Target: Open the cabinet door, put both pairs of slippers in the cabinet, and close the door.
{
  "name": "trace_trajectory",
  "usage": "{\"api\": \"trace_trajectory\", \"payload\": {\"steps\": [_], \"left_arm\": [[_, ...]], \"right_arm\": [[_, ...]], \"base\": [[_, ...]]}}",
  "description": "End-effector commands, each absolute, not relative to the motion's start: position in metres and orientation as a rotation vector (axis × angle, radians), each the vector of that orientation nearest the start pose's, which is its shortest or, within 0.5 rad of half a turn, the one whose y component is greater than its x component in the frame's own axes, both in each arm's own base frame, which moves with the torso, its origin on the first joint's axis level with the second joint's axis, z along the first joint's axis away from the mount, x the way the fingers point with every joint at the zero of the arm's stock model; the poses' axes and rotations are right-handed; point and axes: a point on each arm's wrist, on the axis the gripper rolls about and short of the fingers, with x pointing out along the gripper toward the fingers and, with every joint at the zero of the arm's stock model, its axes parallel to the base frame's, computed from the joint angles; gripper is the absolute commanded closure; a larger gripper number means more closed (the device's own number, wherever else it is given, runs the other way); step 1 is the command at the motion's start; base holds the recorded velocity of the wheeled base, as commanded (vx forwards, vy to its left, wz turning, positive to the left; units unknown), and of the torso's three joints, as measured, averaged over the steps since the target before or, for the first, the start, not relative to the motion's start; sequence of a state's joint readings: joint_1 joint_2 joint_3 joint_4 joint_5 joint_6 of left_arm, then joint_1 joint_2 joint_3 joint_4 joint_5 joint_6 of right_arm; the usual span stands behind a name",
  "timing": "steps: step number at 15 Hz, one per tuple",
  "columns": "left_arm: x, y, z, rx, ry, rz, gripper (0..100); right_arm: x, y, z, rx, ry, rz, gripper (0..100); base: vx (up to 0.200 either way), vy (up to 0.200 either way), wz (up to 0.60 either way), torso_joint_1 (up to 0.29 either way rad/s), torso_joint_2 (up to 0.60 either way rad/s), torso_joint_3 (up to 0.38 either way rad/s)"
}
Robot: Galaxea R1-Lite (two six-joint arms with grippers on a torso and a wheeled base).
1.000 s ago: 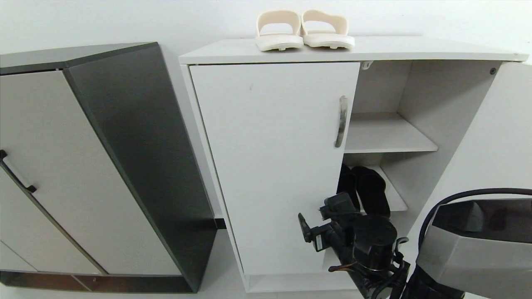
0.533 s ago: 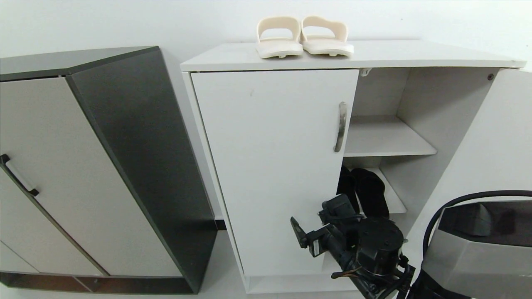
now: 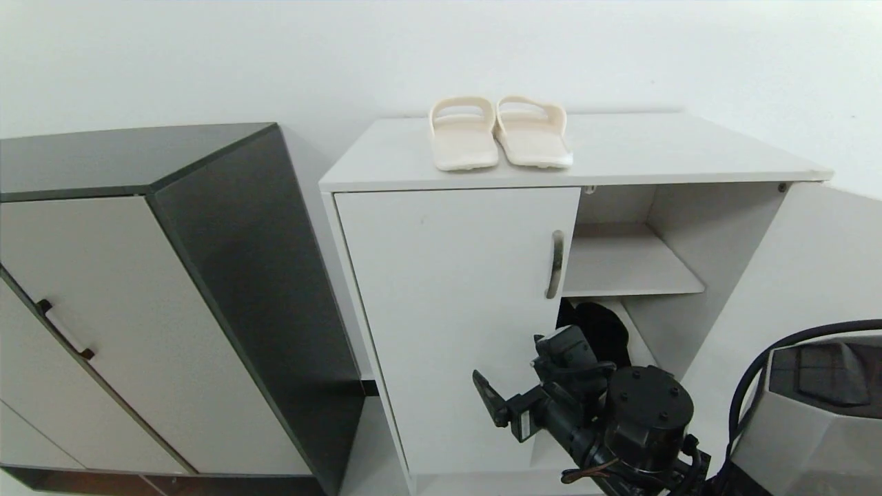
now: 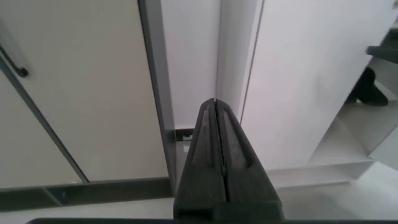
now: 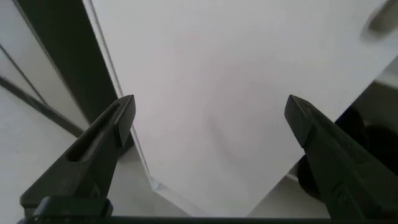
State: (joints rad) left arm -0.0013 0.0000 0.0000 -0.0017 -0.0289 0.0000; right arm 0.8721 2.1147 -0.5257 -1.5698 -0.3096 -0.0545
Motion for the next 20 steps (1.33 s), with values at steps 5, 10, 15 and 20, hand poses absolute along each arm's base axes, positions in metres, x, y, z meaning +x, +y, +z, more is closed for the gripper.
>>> {"api": "trace_trajectory", "payload": {"steps": [5, 10, 15, 20], "left_arm": [[-0.0227, -0.0006, 0.0757, 0.000, 0.000, -0.031, 100], [-0.0227, -0.0006, 0.0757, 0.000, 0.000, -0.031, 100], [-0.0227, -0.0006, 0.0757, 0.000, 0.000, -0.031, 100], [-0.0227, -0.0006, 0.0757, 0.000, 0.000, -0.031, 100]], "right_arm": [[0.2152, 0.2466, 0.0806, -0.062, -0.003, 0.565, 0], [0.2147, 0.2460, 0.0798, -0.065, 0.001, 0.565, 0], [0.2130, 0.2440, 0.0780, -0.072, 0.011, 0.565, 0], [0.2137, 0.2427, 0.0774, -0.074, 0.014, 0.564, 0]], "base": [[0.000, 0.000, 0.00, 0.147, -0.47, -0.329], [0.000, 0.000, 0.00, 0.173, -0.49, -0.309], [0.000, 0.000, 0.00, 0.211, -0.52, -0.310], [0.000, 0.000, 0.00, 0.243, -0.56, -0.321]]}}
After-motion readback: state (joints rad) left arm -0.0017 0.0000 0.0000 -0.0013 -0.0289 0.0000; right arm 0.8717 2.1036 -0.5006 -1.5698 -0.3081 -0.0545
